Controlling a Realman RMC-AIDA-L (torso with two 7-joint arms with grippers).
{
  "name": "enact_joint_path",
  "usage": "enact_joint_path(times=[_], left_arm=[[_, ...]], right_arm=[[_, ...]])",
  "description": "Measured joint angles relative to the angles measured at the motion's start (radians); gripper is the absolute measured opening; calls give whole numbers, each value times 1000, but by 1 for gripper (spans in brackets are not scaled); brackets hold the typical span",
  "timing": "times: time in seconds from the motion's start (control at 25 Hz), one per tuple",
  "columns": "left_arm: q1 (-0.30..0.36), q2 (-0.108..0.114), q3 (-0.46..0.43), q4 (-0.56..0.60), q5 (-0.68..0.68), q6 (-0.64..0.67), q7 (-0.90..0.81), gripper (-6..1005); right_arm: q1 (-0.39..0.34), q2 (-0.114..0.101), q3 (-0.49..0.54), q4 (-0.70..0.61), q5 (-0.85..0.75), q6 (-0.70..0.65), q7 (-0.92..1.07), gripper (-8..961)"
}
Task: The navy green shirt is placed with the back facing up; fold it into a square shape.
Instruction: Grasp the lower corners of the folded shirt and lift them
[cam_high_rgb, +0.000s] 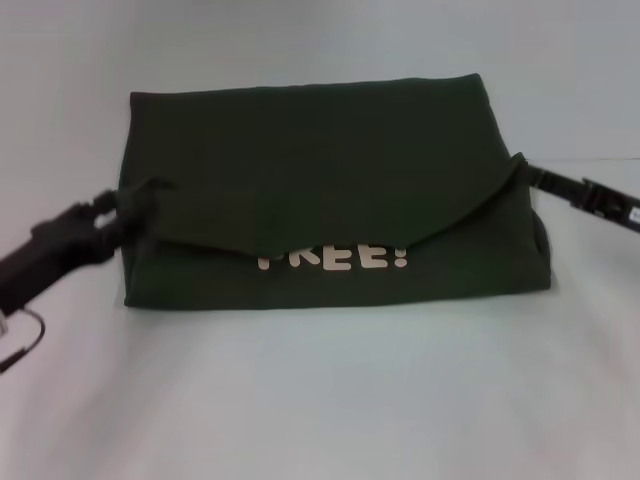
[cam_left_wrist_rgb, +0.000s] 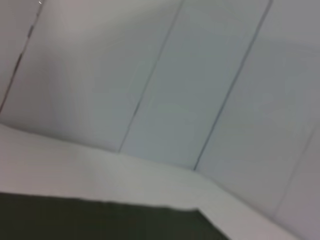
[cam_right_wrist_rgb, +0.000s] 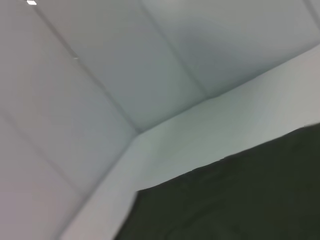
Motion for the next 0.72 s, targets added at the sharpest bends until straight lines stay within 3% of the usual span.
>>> enact_joint_path(times=[0.24,0.48,0.72], left_arm=[[34,12,58,5,98,-44,61,734],[32,-6,64,4,171,-160,103,731],[24,-16,74,-9,182,-266,130,720]], right_arm=[[-50,13,6,-1,2,-73,13,670],[-62,30,12,-1,3,-62,16,671],[-63,32,24,-1,3,-54,28,670]])
